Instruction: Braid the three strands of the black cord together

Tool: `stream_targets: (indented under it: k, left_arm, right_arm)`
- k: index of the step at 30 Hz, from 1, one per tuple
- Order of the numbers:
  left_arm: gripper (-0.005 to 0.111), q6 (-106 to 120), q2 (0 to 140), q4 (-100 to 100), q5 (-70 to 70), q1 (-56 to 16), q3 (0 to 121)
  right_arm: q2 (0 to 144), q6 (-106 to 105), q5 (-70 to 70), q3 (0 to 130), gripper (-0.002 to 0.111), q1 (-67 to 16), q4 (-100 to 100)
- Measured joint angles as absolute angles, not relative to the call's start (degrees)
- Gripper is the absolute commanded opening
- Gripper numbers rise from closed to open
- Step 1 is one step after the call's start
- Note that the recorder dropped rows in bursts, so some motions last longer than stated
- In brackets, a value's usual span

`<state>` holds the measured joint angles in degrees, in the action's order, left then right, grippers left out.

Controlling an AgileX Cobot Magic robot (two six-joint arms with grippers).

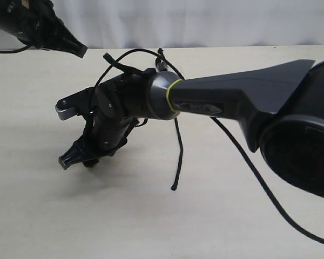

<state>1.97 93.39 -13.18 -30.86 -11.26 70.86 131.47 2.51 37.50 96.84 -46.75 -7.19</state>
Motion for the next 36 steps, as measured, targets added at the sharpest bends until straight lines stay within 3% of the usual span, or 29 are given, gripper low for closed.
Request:
stream_targets:
  k: [9,15,19,36]
  left_arm:
    - [0.000,1.97,93.39,-13.18,-30.62,-11.26,70.86]
    - [0.000,1.97,93.39,-13.18,-30.62,-11.26,70.86]
    - [0.000,1.97,93.39,-13.18,-30.62,-11.26,70.86]
    - [0.000,1.97,93.39,-13.18,-30.62,-11.26,70.86]
  right_arm:
    - [132.60,2.61,36.63,97.18,0.050,-46.75,-6.99]
    - [132.60,2.61,38.42,97.29,0.017,-46.75,-6.06]
    - [132.60,2.61,40.56,97.36,0.004,-46.75,-4.65]
    - [127.07,2.61,62.62,97.40,0.005,-45.30,12.12]
